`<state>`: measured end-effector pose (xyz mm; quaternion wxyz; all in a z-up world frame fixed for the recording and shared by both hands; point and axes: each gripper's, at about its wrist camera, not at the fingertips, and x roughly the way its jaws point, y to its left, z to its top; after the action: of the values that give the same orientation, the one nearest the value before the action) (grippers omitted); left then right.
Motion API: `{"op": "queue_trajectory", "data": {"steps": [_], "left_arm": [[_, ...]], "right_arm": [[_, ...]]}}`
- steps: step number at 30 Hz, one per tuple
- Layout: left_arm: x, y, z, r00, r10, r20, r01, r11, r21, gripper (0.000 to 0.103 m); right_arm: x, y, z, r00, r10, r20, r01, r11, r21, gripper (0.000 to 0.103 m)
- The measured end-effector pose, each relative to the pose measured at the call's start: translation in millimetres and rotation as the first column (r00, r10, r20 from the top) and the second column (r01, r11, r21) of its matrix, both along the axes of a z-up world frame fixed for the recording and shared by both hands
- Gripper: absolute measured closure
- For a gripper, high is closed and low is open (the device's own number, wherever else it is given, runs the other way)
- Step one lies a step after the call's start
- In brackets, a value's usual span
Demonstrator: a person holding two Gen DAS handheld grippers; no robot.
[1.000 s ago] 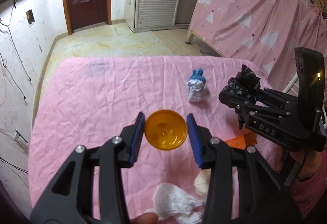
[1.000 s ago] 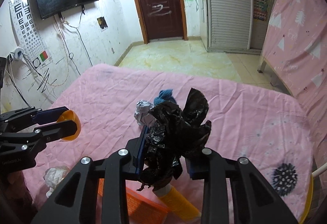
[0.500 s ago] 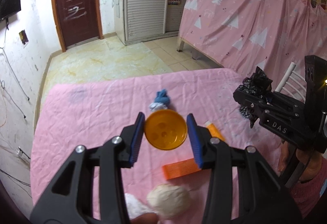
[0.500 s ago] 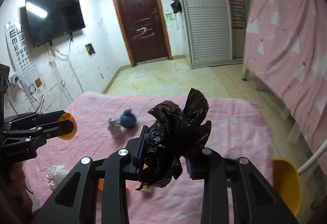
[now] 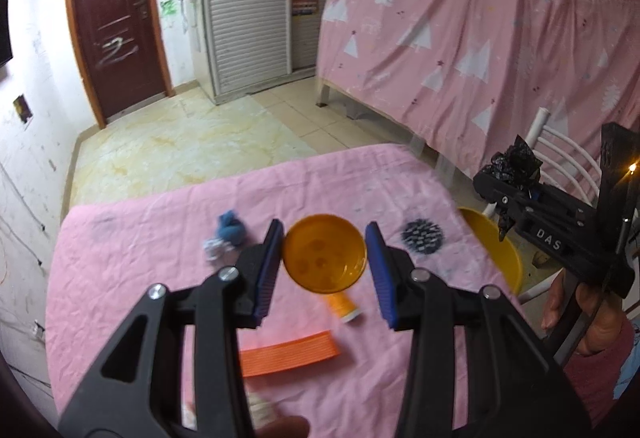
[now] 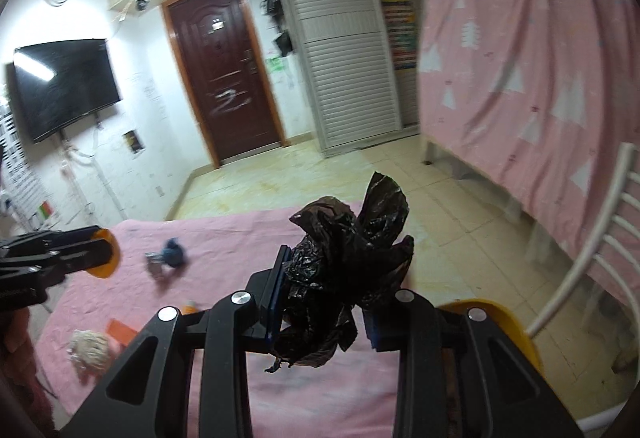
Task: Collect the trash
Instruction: 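Carry the orange bowl and black bag to the yellow bin and open both tools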
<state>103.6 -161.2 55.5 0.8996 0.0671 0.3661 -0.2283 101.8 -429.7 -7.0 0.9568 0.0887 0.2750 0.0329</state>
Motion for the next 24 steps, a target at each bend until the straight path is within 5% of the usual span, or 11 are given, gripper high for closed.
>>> {"op": "queue_trajectory", "data": {"steps": [7, 15, 20, 24], "left_arm": [[-10, -54, 7, 0.997, -0.074, 0.015, 0.074, 0.997, 0.007, 0.063], [-16, -120, 5, 0.99, -0.142, -0.007, 0.142, 0.99, 0.004, 0.063], [-17, -153, -3, 0.987, -0.16, -0.032, 0.161, 0.987, 0.007, 0.063], [-17, -172, -8, 0.986, -0.16, -0.037, 0.161, 0.987, 0.021, 0.063]], "right_arm": [[-19, -53, -19, 0.986, -0.166, -0.016, 0.165, 0.984, -0.063, 0.077], [-24, -82, -48, 0.974, -0.217, -0.065, 0.211, 0.974, -0.086, 0.075], [-27, -97, -59, 0.973, -0.213, -0.084, 0.211, 0.977, -0.035, 0.052], [-35, -105, -53, 0.969, -0.239, -0.06, 0.238, 0.971, -0.021, 0.046]]}}
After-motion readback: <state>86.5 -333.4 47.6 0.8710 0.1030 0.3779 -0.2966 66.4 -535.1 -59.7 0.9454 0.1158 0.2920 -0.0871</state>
